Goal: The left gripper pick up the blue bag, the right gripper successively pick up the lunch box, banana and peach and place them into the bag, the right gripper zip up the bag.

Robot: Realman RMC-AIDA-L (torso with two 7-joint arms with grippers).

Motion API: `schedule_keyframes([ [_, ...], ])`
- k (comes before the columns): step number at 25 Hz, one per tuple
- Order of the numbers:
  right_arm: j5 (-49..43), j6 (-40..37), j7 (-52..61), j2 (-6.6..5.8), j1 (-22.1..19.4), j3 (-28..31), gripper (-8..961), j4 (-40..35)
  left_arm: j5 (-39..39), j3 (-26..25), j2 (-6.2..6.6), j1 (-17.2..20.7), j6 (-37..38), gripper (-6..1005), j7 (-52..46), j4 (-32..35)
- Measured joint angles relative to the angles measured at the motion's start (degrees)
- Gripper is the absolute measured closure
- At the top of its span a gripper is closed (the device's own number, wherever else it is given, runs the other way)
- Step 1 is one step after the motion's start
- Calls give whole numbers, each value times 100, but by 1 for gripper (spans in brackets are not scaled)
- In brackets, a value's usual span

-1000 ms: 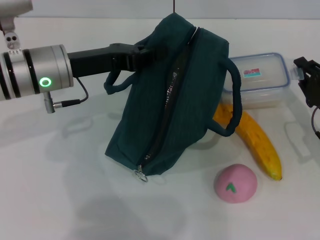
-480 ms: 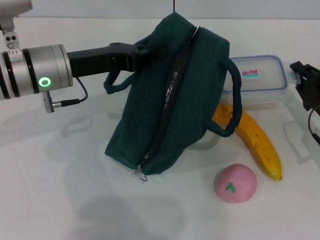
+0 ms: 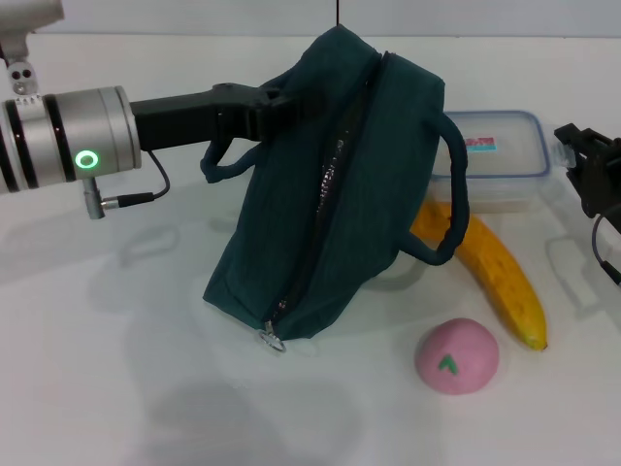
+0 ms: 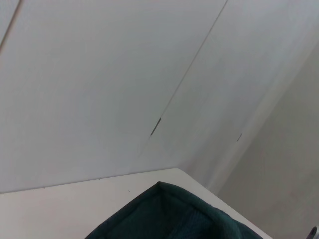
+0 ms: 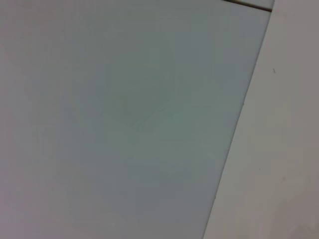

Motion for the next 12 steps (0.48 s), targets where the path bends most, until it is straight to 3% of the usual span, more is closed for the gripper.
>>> schedule_keyframes([
  [6,-116,15,-6,0,6,32,749,-28,9,0,0,0,0,935,0,7],
  [12,-87,161,5,0,5,92,616,78,11,22,0,0,0,934,0,15],
])
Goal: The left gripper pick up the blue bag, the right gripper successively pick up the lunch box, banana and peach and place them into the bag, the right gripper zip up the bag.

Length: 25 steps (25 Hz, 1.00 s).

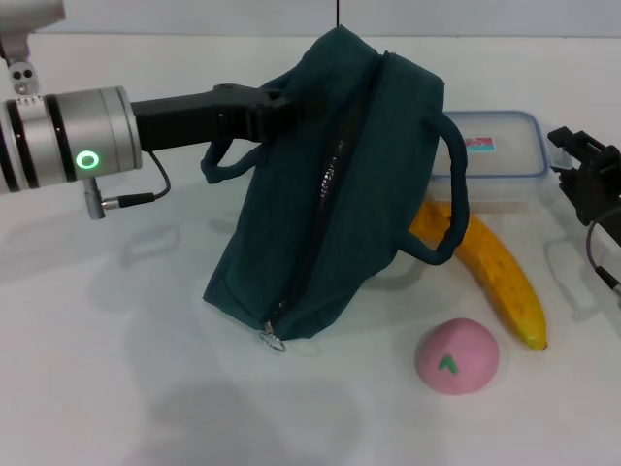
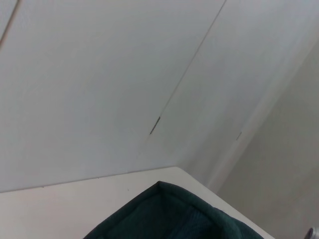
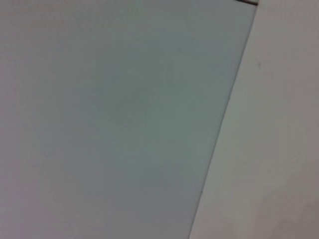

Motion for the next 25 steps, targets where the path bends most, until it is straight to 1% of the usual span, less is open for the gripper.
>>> schedule_keyframes([
  [5,-27,84,6,0,21,126,593,49,-4,112,0,-38,-5,933,0,1],
  [12,-39,40,7,0,123,126,595,113,-4,120,0,-57,-17,931,0,1],
  [25,-26,-77,-8,0,161,162,606,137,0,119,6,-71,-45,928,24,0],
])
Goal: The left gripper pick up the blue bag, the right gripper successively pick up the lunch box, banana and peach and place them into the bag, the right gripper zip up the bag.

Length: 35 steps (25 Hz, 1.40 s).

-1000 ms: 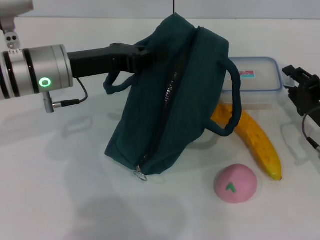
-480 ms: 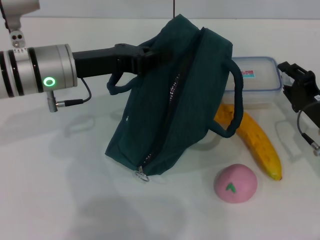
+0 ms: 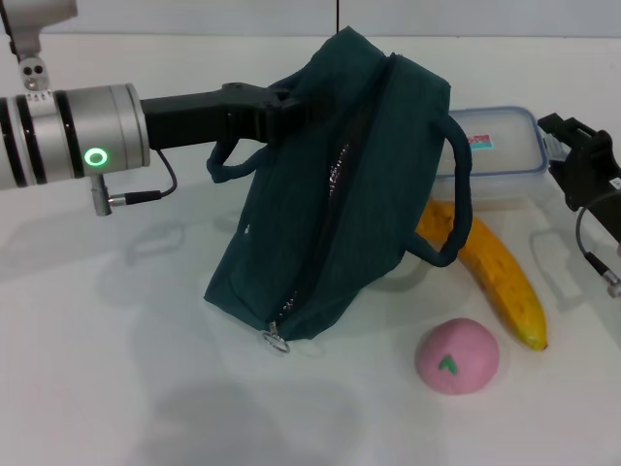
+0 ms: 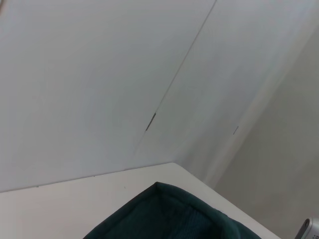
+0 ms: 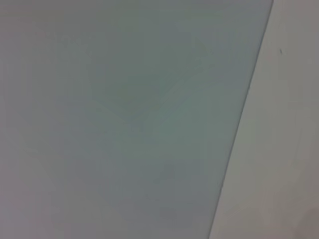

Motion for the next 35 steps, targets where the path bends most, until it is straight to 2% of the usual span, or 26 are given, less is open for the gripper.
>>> schedule_keyframes([
  [4,-17,-4,-28,0,1,91,609,-14,0,0,2,0,0,928,52,0],
  [9,-20,-41,-82,0,2,96,701,-51,1,0,2,0,1,926,55,0],
  [15,-5,-242,-355,0,-23,105,761,-64,-2,0,3,0,1,925,61,0],
  [25,-7,-428,-992,0,-139,80,765,-181,-48,0,-6,4,17,923,140,-39],
  [28,-17,-387,-1001,-1,-170,53,826,-243,-49,-1,-6,21,18,922,141,-39],
  [35,-20,-193,-965,-1,-196,78,850,-199,-53,-1,-14,21,19,921,200,-38],
])
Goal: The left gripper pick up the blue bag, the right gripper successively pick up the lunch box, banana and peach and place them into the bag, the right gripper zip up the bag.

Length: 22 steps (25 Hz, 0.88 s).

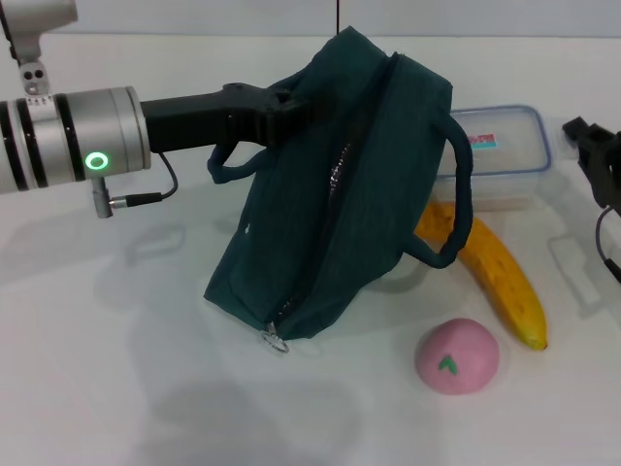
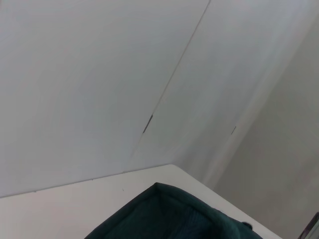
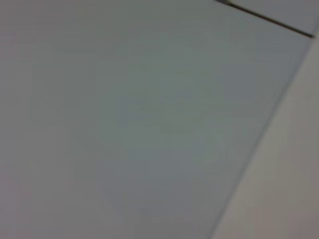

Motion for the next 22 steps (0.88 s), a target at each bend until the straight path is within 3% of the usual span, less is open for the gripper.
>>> schedule_keyframes([
  [4,-82,298,224,0,35,-36,853,-28,-2,0,-2,9,0,920,3,2],
  [10,-220,296,391,0,25,-11,771,-44,3,2,-3,13,0,918,4,1],
  [15,-220,288,393,0,54,5,619,60,25,80,-9,-20,-1,917,4,-2],
  [22,-219,273,395,0,125,36,618,158,9,161,-11,-21,-1,916,4,-5],
])
